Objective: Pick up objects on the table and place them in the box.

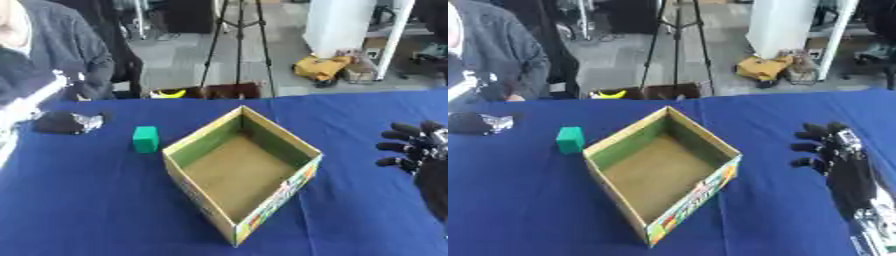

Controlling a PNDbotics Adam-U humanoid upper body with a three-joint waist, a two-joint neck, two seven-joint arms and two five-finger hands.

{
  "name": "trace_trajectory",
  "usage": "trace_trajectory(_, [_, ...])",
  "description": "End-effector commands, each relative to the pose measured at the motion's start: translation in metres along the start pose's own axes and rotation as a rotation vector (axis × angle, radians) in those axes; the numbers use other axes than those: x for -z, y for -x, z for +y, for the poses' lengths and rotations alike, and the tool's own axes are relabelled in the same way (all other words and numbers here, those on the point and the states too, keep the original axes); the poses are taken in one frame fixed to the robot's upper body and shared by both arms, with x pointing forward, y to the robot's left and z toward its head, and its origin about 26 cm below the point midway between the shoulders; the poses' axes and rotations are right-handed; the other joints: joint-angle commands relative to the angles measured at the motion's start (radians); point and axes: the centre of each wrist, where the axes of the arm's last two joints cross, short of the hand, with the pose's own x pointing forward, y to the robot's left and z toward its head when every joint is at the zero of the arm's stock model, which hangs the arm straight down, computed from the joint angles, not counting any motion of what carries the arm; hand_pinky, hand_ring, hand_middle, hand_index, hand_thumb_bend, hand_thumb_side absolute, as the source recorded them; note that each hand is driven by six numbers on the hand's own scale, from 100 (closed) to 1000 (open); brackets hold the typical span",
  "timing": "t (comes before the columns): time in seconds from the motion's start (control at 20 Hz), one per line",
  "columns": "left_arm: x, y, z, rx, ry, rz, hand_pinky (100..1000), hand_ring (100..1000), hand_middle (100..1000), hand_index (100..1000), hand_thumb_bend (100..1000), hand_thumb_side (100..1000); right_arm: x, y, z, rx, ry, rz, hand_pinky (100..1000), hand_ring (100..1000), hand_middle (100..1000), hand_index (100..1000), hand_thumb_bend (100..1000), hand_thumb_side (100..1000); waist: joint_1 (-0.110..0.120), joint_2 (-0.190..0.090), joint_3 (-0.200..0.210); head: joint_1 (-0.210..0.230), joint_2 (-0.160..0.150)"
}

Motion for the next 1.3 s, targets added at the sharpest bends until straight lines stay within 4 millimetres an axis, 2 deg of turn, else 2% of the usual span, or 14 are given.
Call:
trace_trajectory(0.05, [0.008,0.022,0.014,0.130,0.072,0.048,724,731,759,822,428,373,0.002,-0.008,-0.005,-0.032,-0.016,-0.017,567,717,718,830,100,1000,0.003,-0.014,-0.006,0.008,0.008])
trace_trajectory(0.3, [0.035,0.035,0.002,0.169,0.100,0.063,729,729,752,819,430,346,0.003,-0.009,-0.005,-0.038,-0.030,-0.017,568,717,718,830,100,1000,0.012,-0.007,-0.024,0.010,0.001])
trace_trajectory(0.6, [0.058,0.033,-0.016,0.228,0.088,0.046,746,747,760,824,421,328,0.006,-0.013,-0.004,-0.045,-0.046,-0.027,568,717,718,830,100,1000,0.022,0.006,-0.044,0.020,-0.008])
trace_trajectory(0.85, [0.063,0.034,-0.029,0.247,0.105,0.029,764,765,769,829,400,309,0.008,-0.015,-0.004,-0.048,-0.055,-0.033,569,717,719,831,100,1000,0.028,0.015,-0.057,0.026,-0.018])
trace_trajectory(0.9, [0.063,0.034,-0.031,0.251,0.109,0.028,764,765,769,828,432,293,0.009,-0.015,-0.004,-0.049,-0.056,-0.034,569,717,719,831,100,1000,0.029,0.017,-0.059,0.026,-0.020])
trace_trajectory(0.95, [0.063,0.035,-0.033,0.254,0.113,0.029,763,764,768,828,388,306,0.009,-0.016,-0.004,-0.050,-0.057,-0.035,569,717,718,831,100,1000,0.030,0.019,-0.062,0.027,-0.022])
trace_trajectory(1.3, [0.061,0.038,-0.045,0.256,0.104,0.035,777,779,779,834,364,304,0.010,-0.018,-0.005,-0.055,-0.060,-0.042,570,718,719,831,100,1000,0.035,0.037,-0.074,0.026,-0.043])
